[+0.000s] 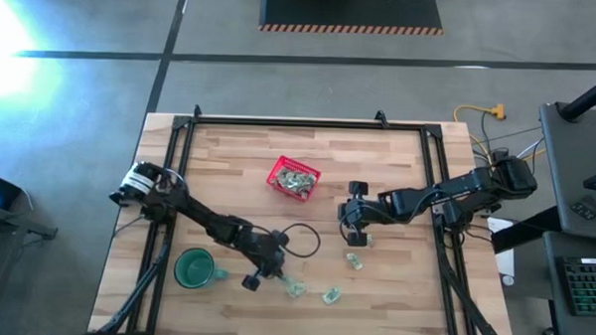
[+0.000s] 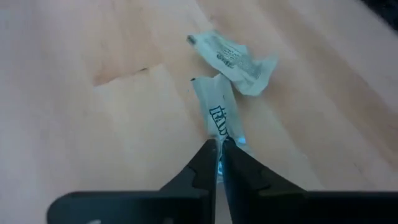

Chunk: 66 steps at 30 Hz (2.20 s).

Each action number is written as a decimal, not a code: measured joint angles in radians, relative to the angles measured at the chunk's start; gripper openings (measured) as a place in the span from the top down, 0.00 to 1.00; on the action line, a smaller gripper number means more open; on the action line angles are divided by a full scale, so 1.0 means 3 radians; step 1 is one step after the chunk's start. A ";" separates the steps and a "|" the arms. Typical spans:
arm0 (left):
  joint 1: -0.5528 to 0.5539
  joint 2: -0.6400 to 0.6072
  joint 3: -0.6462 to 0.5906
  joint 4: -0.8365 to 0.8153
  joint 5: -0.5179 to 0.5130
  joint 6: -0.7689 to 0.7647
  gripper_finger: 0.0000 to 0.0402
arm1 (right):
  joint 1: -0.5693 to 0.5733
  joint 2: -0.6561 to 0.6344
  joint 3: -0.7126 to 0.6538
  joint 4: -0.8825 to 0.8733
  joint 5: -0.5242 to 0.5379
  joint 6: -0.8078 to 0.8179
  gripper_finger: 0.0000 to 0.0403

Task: Pick and place items into bin
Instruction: Put the stevia packet into the red bin

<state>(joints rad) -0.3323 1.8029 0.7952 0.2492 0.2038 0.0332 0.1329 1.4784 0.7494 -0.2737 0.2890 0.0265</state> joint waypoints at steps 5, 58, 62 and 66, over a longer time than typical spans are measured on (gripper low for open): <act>0.0009 -0.0131 0.0010 -0.0206 -0.0531 0.0031 0.99 | 0.0000 0.0000 0.0000 0.0000 0.0001 0.0000 0.82; 0.1416 -0.0849 -0.0001 -0.0422 -0.2631 0.1228 0.77 | -0.0001 0.0001 -0.0006 -0.0016 0.0003 -0.0036 0.83; 0.1400 -0.0851 0.0026 -0.0427 -0.2632 0.1197 0.71 | -0.0001 0.0001 -0.0006 -0.0030 0.0003 -0.0029 0.82; 0.1297 -0.0931 0.0026 -0.0446 -0.2631 0.0888 0.70 | -0.0001 0.0001 -0.0006 -0.0255 0.0002 0.0053 0.82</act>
<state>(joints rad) 0.0567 1.5235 0.8030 0.1154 -0.5854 0.2995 0.1326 1.4788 0.7475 -0.3502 0.2896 0.0423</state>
